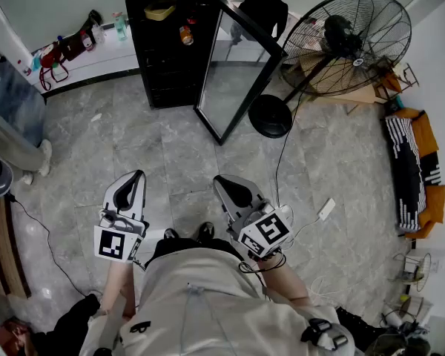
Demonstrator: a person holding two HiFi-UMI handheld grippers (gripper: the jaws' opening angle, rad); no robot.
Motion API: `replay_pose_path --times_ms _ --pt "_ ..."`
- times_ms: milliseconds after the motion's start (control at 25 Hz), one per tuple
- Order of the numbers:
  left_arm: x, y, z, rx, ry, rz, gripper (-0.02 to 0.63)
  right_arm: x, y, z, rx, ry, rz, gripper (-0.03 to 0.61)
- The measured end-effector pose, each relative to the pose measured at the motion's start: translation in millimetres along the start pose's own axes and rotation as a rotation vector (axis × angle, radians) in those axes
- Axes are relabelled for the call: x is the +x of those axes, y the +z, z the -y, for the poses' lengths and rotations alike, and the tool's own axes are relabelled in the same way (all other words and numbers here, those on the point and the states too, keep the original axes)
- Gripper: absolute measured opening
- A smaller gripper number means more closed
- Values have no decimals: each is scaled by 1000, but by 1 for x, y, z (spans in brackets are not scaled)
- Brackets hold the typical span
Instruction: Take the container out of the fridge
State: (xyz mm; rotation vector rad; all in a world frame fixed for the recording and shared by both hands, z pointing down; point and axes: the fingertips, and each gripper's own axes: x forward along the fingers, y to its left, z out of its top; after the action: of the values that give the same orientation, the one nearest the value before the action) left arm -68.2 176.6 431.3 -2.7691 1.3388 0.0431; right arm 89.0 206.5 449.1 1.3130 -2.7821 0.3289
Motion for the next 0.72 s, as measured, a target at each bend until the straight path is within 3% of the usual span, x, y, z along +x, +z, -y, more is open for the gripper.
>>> replay_pose_path --times_ms 480,720 --pt "-6 -3 -3 5 -5 -11 9 -3 -1 -6 5 33 -3 15" --pt "-14 -3 -3 -1 -14 -10 9 -4 -2 -8 4 1 4 15"
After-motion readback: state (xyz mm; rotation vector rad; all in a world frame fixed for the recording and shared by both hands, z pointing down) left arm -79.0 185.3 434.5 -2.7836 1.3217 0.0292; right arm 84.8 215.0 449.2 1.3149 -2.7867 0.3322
